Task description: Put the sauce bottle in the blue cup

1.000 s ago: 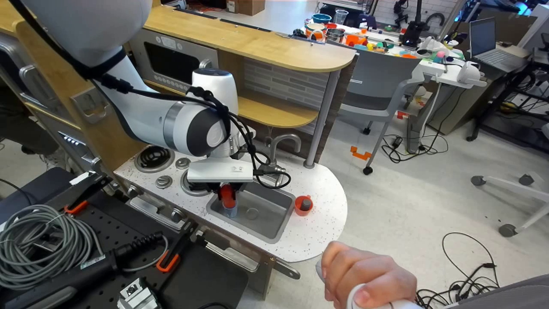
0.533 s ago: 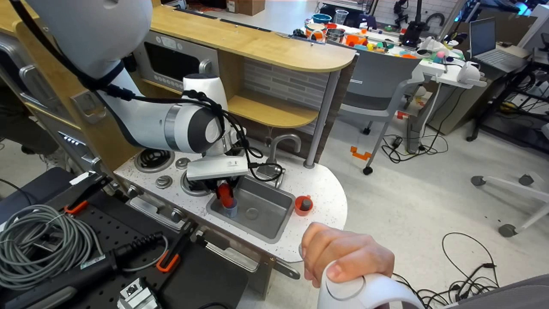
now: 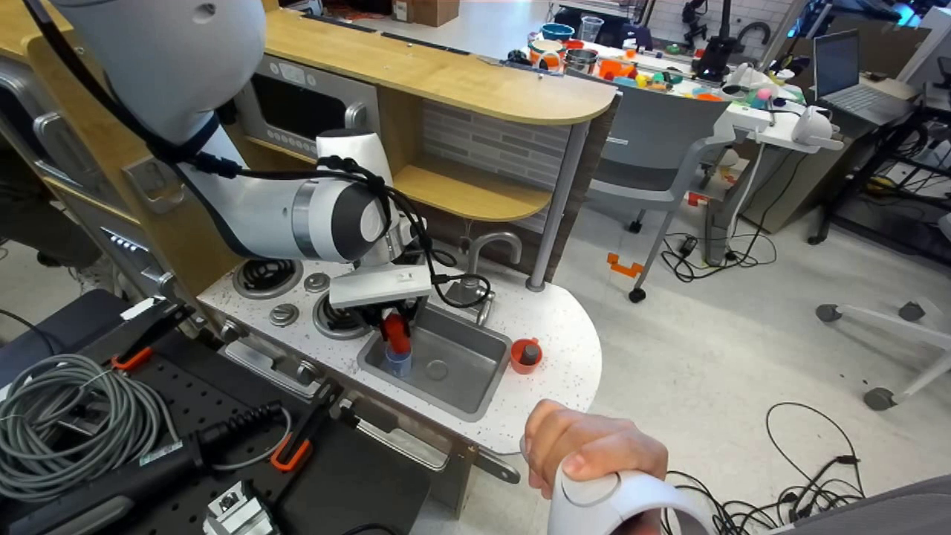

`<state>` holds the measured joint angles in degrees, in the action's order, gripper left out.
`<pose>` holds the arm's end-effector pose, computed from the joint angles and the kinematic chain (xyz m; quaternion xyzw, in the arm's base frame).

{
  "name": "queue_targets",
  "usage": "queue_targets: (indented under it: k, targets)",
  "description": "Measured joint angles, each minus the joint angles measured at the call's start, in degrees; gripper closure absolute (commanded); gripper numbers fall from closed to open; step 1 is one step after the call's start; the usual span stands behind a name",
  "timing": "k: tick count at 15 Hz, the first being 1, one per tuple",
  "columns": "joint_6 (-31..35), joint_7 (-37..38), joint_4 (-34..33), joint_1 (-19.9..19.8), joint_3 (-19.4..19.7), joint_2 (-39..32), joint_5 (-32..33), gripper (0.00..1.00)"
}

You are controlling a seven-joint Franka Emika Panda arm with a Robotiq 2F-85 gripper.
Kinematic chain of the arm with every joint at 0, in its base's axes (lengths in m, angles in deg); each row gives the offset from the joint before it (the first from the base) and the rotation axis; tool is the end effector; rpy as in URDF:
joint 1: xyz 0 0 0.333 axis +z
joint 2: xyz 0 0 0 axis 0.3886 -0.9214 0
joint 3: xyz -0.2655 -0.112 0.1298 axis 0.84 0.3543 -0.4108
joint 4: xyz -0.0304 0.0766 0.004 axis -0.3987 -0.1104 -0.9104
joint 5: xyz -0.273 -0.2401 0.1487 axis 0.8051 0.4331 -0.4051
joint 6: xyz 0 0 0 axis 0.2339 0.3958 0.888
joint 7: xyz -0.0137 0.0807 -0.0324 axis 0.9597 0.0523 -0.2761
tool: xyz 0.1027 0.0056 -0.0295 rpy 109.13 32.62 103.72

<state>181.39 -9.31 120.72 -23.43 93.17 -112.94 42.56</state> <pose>0.5499 -0.0552 0.0284 0.9377 0.3239 -0.0841 0.0934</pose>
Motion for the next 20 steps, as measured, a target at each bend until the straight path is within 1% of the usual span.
queue_targets:
  k: [4,5,6,9,10,11,13,15,20]
  targets:
    - [0.0,0.6,-1.0,0.0,0.5,-2.0,0.0,0.87]
    - [0.0,0.8,-1.3,0.0,0.5,-2.5,0.0,0.45]
    - [0.0,0.9,-1.5,0.0,0.5,-2.9,-0.1,0.36]
    - [-0.8,1.4,-1.5,-0.3,0.5,-3.2,-0.7,0.16]
    - [-1.8,1.5,-1.5,-0.7,0.5,-3.1,-1.5,0.08]
    - [-2.8,1.5,-1.4,-1.3,0.5,-2.8,-2.0,0.02]
    - [-3.9,1.5,-0.4,-2.9,1.0,-1.5,-2.3,0.00]
    - [-4.3,1.2,2.7,-4.4,2.9,1.2,-2.0,0.00]
    - [-4.3,1.3,13.3,-6.8,12.0,9.5,1.7,0.00]
